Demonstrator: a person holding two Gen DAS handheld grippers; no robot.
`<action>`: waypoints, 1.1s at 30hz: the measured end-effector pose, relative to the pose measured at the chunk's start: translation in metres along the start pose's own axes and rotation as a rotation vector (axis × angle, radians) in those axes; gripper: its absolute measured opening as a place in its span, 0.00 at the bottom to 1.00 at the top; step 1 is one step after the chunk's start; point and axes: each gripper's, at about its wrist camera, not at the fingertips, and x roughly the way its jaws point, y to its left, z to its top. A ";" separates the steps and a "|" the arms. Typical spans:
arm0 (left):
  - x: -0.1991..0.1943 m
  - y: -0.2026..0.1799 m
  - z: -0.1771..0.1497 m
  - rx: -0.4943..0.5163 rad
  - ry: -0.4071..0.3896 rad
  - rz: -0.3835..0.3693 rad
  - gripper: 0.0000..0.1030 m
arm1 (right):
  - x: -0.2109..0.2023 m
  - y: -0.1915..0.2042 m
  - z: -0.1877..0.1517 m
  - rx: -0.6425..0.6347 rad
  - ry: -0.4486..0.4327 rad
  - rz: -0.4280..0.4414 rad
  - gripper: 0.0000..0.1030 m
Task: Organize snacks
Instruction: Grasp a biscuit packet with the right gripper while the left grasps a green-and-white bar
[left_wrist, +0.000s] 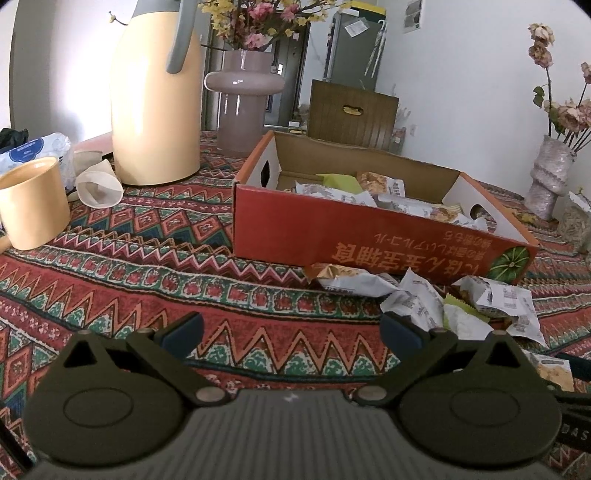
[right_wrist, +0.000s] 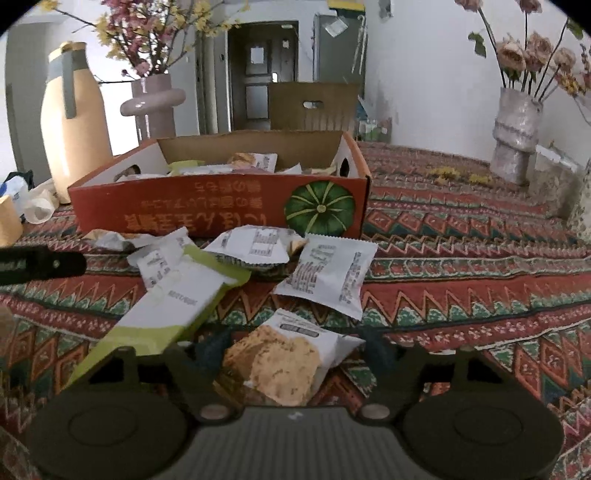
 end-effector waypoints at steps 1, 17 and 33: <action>0.000 0.000 0.000 0.000 0.000 0.001 1.00 | -0.002 0.000 -0.001 -0.005 -0.007 -0.001 0.71; -0.016 -0.030 0.007 0.078 0.013 -0.066 1.00 | -0.030 -0.021 -0.005 0.051 -0.093 0.008 0.70; -0.008 -0.105 -0.016 0.227 0.118 -0.138 0.79 | -0.044 -0.052 -0.014 0.119 -0.132 0.016 0.70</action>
